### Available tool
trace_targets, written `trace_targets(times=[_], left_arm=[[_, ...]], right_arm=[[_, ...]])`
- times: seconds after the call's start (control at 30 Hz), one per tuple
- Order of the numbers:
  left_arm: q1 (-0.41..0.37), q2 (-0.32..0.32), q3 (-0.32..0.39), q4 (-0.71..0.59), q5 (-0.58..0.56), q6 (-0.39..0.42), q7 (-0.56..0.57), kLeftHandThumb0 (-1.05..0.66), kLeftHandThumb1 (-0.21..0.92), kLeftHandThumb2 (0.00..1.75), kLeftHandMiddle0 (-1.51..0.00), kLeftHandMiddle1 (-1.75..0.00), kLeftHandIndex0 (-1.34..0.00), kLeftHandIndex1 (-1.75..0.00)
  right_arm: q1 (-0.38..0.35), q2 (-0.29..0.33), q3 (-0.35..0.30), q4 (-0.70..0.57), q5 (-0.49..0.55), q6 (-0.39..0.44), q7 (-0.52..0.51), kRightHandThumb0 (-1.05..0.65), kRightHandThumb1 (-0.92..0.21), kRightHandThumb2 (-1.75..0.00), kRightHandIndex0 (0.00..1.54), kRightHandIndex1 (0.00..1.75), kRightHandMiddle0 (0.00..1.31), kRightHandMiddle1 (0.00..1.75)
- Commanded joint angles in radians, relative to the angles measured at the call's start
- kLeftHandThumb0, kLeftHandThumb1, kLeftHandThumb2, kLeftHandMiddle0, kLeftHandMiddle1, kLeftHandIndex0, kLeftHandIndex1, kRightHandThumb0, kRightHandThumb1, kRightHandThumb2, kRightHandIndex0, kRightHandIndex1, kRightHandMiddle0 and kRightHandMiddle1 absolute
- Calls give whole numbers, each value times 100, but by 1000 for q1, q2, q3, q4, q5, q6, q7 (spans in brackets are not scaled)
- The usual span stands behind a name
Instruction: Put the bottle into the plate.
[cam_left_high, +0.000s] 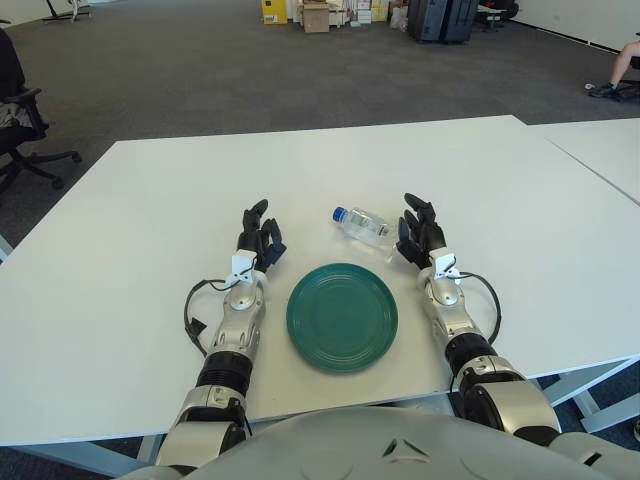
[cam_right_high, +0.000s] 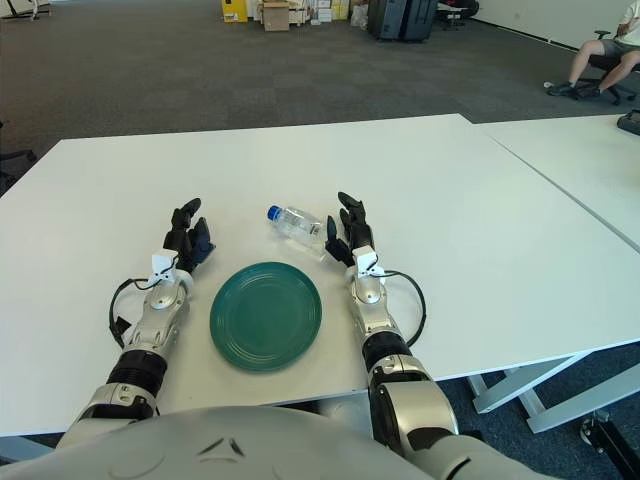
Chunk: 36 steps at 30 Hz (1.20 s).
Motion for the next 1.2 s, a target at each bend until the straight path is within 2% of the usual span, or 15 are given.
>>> trace_targets(times=[0.0, 0.53, 1.17], left_arm=[[-2, 1, 4, -5, 12, -14, 17, -76, 92, 85, -32, -1, 0, -61], [-2, 14, -10, 21, 79, -73, 68, -79, 92, 86, -32, 0, 0, -63], [-6, 25, -25, 53, 137, -91, 119, -82, 92, 86, -37, -2, 0, -73]], right_arm=[[36, 8, -2, 32, 3, 38, -3, -66, -92, -69, 27, 0, 0, 55], [29, 11, -16, 24, 19, 51, 9, -66, -92, -71, 27, 0, 0, 56], [31, 1, -17, 1, 13, 79, -1, -64, -92, -70, 27, 0, 0, 58]])
